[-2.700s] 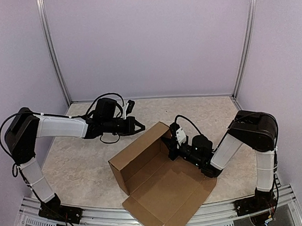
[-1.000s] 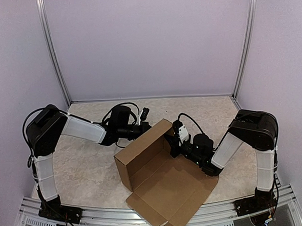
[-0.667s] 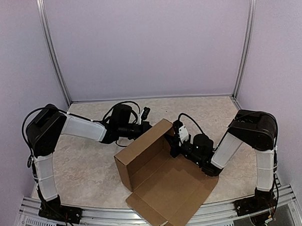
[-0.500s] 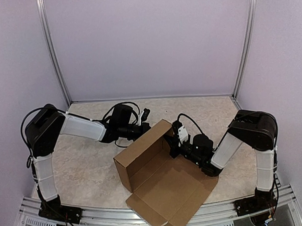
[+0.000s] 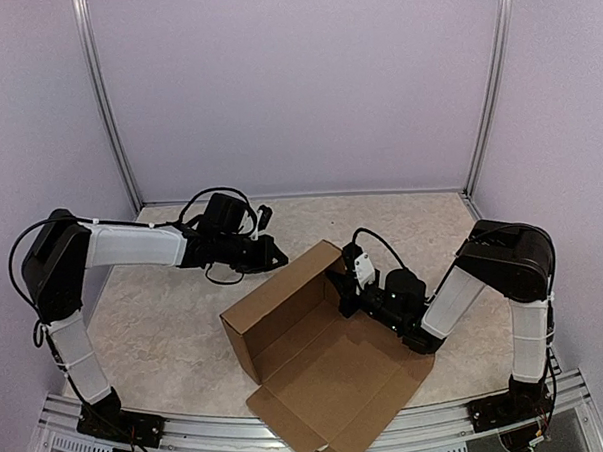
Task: Fold the paper box
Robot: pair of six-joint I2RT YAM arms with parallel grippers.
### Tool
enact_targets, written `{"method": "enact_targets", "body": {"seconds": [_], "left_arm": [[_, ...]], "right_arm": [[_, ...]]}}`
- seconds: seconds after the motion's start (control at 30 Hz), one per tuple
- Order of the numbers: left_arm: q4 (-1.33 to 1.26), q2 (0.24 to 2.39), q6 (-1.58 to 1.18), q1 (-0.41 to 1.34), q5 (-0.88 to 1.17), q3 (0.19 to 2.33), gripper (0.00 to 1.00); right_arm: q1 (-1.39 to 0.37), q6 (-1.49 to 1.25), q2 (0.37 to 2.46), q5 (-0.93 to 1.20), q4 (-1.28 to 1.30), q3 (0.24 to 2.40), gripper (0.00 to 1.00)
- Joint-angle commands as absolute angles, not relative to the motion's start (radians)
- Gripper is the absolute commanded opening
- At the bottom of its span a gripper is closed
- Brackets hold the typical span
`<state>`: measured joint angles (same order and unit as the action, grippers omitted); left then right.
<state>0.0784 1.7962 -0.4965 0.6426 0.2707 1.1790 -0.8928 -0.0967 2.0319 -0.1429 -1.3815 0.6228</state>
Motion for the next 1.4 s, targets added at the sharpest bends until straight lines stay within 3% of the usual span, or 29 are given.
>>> {"method": "enact_targets", "body": {"seconds": [0.0, 0.1, 0.3, 0.5, 0.83, 0.97, 1.13, 1.37], "left_arm": [[0.229, 1.687, -0.4, 0.643, 0.111, 1.22, 0.13], [0.257, 1.637, -0.379, 0.644, 0.073, 1.218, 0.14], [0.292, 1.556, -0.361, 0.653, 0.032, 1.215, 0.16], [0.3, 1.515, -0.348, 0.662, 0.019, 1.222, 0.2], [0.287, 1.507, -0.307, 0.726, 0.106, 1.252, 0.27], [0.26, 1.54, -0.308, 0.751, 0.17, 1.271, 0.28], [0.206, 1.603, -0.336, 0.749, 0.231, 1.285, 0.28], [0.168, 1.682, -0.368, 0.741, 0.303, 1.339, 0.27]], "right_arm": [[-0.902, -0.087, 2.004, -0.149, -1.504, 0.604, 0.04], [-0.902, -0.088, 1.987, -0.146, -1.495, 0.602, 0.21], [-0.902, -0.078, 1.941, -0.148, -1.469, 0.581, 0.45], [-0.903, -0.063, 1.892, -0.143, -1.43, 0.558, 0.53], [-0.903, -0.039, 1.897, -0.155, -1.407, 0.562, 0.48], [-0.902, -0.043, 1.925, -0.151, -1.418, 0.579, 0.48], [-0.902, -0.047, 1.945, -0.144, -1.416, 0.601, 0.38], [-0.903, -0.048, 1.946, -0.148, -1.419, 0.603, 0.36]]}}
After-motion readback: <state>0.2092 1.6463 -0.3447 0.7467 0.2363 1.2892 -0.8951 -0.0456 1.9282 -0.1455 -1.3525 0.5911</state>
